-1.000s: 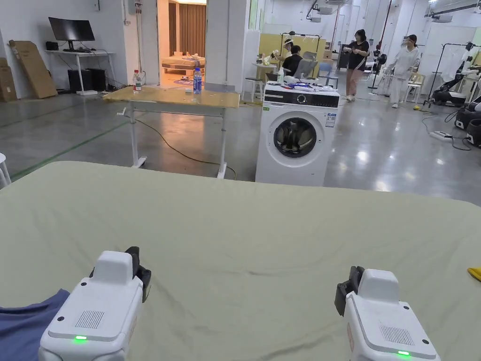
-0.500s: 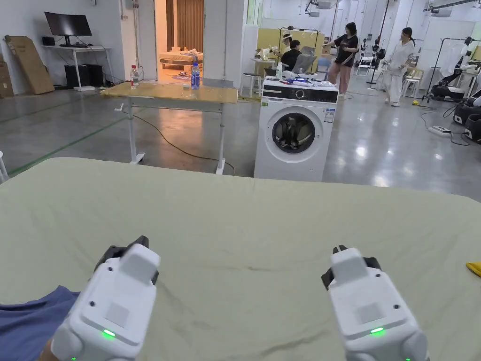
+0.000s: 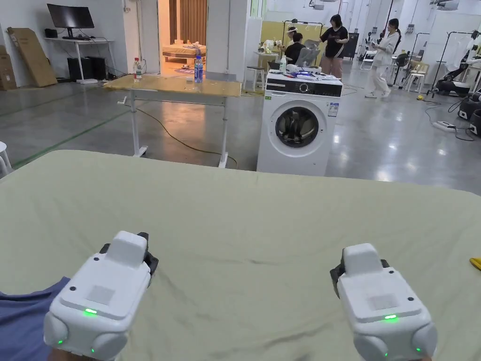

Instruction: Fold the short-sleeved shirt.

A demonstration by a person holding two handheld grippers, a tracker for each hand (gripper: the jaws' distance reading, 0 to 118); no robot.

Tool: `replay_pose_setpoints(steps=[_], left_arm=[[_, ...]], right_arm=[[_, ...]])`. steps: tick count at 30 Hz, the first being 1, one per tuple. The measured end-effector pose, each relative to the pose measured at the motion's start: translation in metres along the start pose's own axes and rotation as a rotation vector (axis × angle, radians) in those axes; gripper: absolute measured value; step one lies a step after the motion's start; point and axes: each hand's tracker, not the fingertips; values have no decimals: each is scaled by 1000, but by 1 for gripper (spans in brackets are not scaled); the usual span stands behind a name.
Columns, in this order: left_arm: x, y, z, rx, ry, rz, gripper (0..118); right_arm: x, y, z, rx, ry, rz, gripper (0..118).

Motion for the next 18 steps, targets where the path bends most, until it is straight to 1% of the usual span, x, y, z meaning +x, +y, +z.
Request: replay_pose_setpoints(steps=[2,3,4,6,8,13,17,18], left_arm=[[-4,-3,1,18,-7,118,0],[-6,-5,2,33,-15,170,0],[-7,-7,3,54,-16,190,0],[-8,-10,2,65,-16,243,0],[-9,-9,2,76,-9,258,0],[-12,-4,4,70,3,205,0],[-25,-5,9,-16,14,138,0],[-13,7,21,-34,18,132,0]], right_arm=[[9,-6,-6,-6,-1,-171,3],[13,-9,-5,1,5,-238,3],[13,-11,-3,11,-5,-257,3],[12,-16,-5,25,-26,-233,3],[10,-16,-3,38,-30,-227,3],[5,-15,-2,28,-27,-209,3],[1,-16,0,29,-12,-190,3],[0,-17,-1,27,-9,-180,3]])
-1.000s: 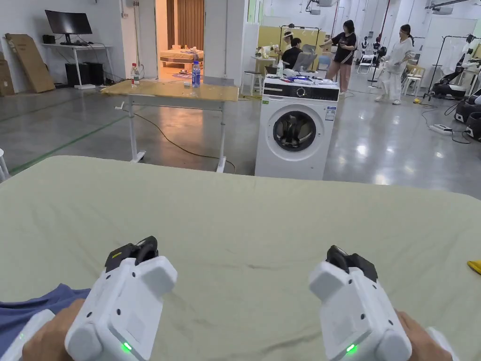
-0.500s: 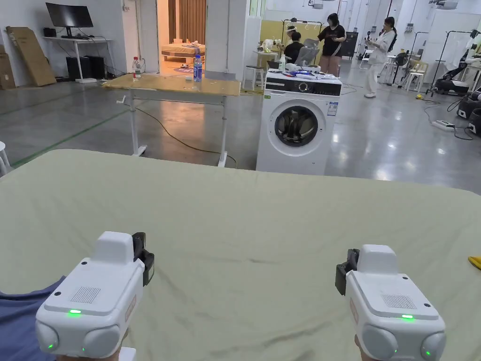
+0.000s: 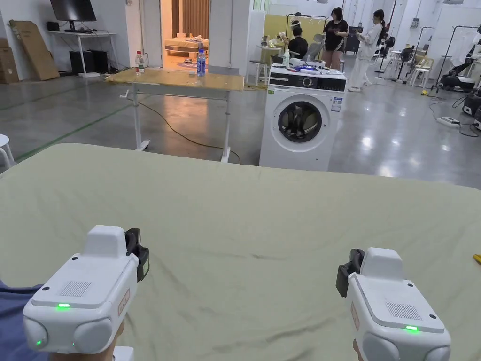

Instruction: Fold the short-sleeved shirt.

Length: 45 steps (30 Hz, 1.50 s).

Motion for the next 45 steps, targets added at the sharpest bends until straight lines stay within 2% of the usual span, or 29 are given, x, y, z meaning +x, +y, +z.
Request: replay_pose_setpoints(steps=[10,19,20,21,22,23,24,27,32,35,37,38,39,40,43,45], left_arm=[[-117,-8,23,-242,76,74,0],[-210,-32,34,-591,158,97,0],[-218,-36,30,-626,154,100,5],[-224,-42,28,-631,171,104,18],[-227,-46,27,-642,187,98,48],[-231,-51,24,-665,201,100,71],[-237,-57,21,-678,214,100,83],[-243,-70,13,-738,249,98,83],[-250,-101,0,-837,205,69,82],[-239,-102,2,-787,210,10,81],[-238,-98,5,-781,200,11,67],[-234,-96,6,-761,193,10,48],[-231,-97,4,-747,209,-18,16],[-232,-98,3,-746,207,-39,0],[-229,-101,4,-753,214,-60,0],[-239,-98,9,-709,211,7,0]], right_arm=[[-15,-13,-6,-43,38,30,3],[-30,-25,-14,-85,77,41,3],[-31,-27,-14,-90,81,44,3],[-32,-28,-15,-95,85,46,3],[-33,-29,-15,-99,87,48,3],[-33,-30,-15,-104,88,51,3],[-33,-31,-15,-109,89,54,3],[-32,-33,-15,-116,88,62,3],[-30,-36,-16,-128,84,69,3],[-29,-38,-16,-134,78,76,3],[-30,-38,-15,-137,78,77,3],[-30,-39,-15,-138,77,77,3],[-30,-39,-15,-138,78,76,3],[-31,-40,-15,-138,78,75,3],[-33,-42,-15,-139,80,68,3],[-35,-43,-14,-142,81,63,3]])
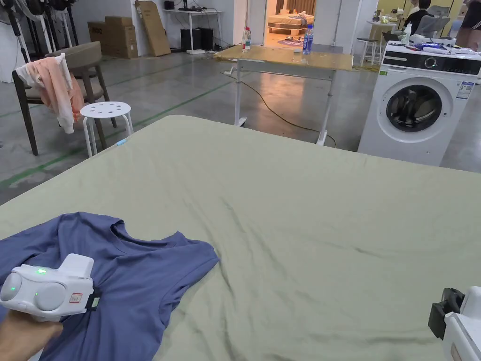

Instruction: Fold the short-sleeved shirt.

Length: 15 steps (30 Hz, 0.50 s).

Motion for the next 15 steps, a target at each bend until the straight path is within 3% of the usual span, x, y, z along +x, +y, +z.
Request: replay_pose_setpoints(steps=[8,15], left_arm=[[-14,15,52,226,-71,63,0],[-2,66,104,444,-130,37,0]], right_arm=[[-5,4,5,13,17,-19,3],[0,11,12,38,18,-29,3]])
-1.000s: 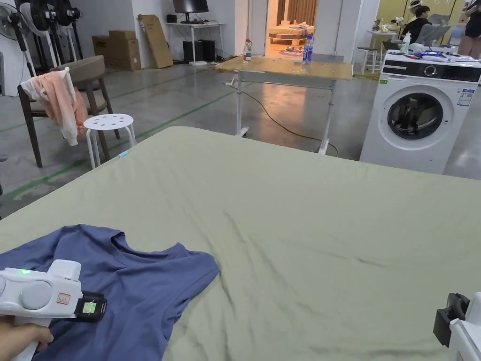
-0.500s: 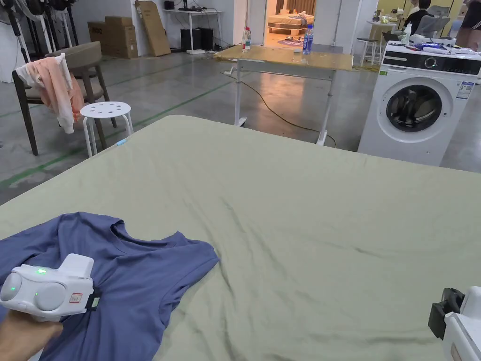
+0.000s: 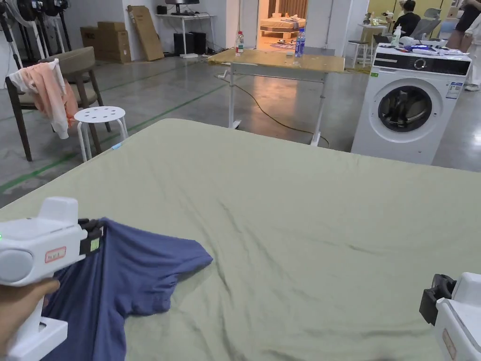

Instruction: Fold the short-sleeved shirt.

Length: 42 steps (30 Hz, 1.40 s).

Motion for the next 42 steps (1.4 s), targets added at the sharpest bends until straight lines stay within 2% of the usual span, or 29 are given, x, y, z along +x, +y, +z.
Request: replay_pose_setpoints(steps=[6,11,19,24,27,32,37,38,40,41,42], left_arm=[[58,70,23,155,-104,-84,0],[124,111,34,245,-244,-118,0],[248,138,33,306,-510,-168,0],[335,117,19,258,-700,-217,0],[383,90,7,183,-757,-241,0],[445,30,-21,33,-778,-276,0],[465,-21,-40,-61,-765,-274,0],[466,-27,-42,-74,-743,-279,3],[462,-33,-45,-68,-728,-277,19],[459,-34,-45,-63,-713,-277,30],[453,-33,-44,-44,-693,-276,47]], right_arm=[[16,8,10,27,-16,-13,3],[34,14,23,52,-41,-34,3],[70,16,45,81,-105,-56,3],[95,11,57,77,-157,-68,3],[108,6,63,72,-188,-75,3],[123,-4,69,44,-222,-91,3],[129,-15,72,17,-237,-92,3],[130,-17,71,10,-238,-95,3],[130,-19,70,0,-232,-94,3],[129,-20,70,-3,-230,-92,3],[128,-19,69,-7,-230,-91,3]])
